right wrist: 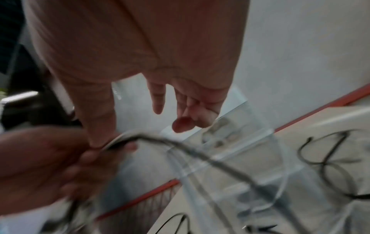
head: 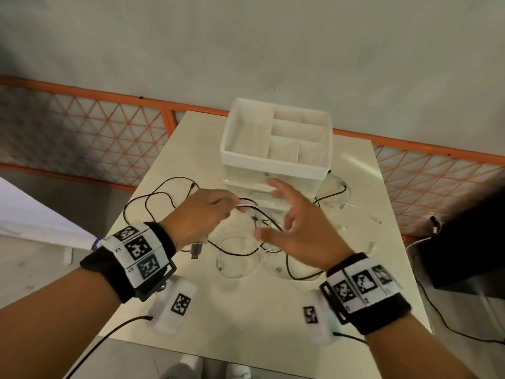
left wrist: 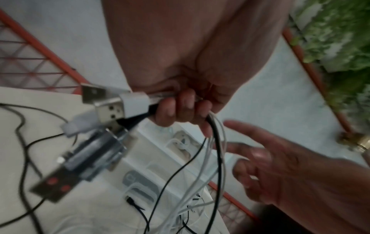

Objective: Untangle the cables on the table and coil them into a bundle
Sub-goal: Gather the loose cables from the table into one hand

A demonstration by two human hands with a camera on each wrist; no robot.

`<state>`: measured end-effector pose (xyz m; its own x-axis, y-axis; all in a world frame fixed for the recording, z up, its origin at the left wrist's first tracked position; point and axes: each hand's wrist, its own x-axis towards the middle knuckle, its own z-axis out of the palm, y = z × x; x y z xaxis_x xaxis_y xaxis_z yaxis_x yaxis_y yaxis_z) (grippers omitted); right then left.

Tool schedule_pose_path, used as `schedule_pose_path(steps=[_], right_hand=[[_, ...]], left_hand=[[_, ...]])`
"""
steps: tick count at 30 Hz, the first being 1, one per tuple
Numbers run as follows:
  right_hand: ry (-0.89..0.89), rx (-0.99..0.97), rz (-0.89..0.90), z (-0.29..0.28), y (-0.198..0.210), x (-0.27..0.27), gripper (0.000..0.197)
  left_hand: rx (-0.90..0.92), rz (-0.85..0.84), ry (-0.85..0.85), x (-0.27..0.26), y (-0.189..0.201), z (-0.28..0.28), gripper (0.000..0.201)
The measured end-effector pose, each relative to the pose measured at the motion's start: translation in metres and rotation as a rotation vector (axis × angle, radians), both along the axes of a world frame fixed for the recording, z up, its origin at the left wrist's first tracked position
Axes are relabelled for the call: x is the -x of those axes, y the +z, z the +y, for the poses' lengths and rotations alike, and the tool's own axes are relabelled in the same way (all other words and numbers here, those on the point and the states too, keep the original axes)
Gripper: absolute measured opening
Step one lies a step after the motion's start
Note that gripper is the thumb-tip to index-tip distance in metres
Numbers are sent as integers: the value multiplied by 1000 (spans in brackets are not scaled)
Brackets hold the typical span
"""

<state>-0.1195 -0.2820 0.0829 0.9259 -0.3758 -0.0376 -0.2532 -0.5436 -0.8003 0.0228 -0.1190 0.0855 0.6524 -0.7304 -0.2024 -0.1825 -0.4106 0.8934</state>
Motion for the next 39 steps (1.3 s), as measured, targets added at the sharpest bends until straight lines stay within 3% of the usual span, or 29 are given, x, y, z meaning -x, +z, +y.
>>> schedule_pose_path(steps=[1,4,7,11,13,16,17,19,22,24,26,31,35,39], right_hand=[[67,5,9,13,-3,-6,71],[89,218,168,16,-18,-22,20],[0,295,347,-16,-19,-26,30],[-283,564,-40,-21,-19,-30,2],[-307,547,-92,-12,-42,-30,14],[-270,338,89,-5,-82,-13,40],[-293,326,96,-3,-90,-4,37],[-339,374,136,-3,-103,16,13],[-219,381,571,0,-122,41,11],[-217,363,698,0,-136,52,21],[-213,396,730,2,-148,56,30],[-168,541,763,17,-162,53,22],[-186,431,671,23,-161,54,25],[-219,347,613,16,-148,51,14]], left_hand=[[-6,-56,-77,4,5,-2,31],[-13,-159,-249,8,14,3,39],[-209,-211,-351,-5,9,18,40],[-446,-186,-340,-19,-9,28,29],[-462,-249,-258,-20,-19,24,29],[-441,-276,-103,-20,-32,23,31],[-415,-247,-49,-23,-36,24,31],[-353,-164,49,-28,-42,27,30],[-274,-22,141,-36,-45,26,31],[-210,79,159,-39,-45,23,28],[-150,156,163,-39,-43,20,25],[-70,217,165,-40,-38,14,23],[-39,264,177,-41,-35,17,22],[-41,298,172,-45,-34,20,23]])
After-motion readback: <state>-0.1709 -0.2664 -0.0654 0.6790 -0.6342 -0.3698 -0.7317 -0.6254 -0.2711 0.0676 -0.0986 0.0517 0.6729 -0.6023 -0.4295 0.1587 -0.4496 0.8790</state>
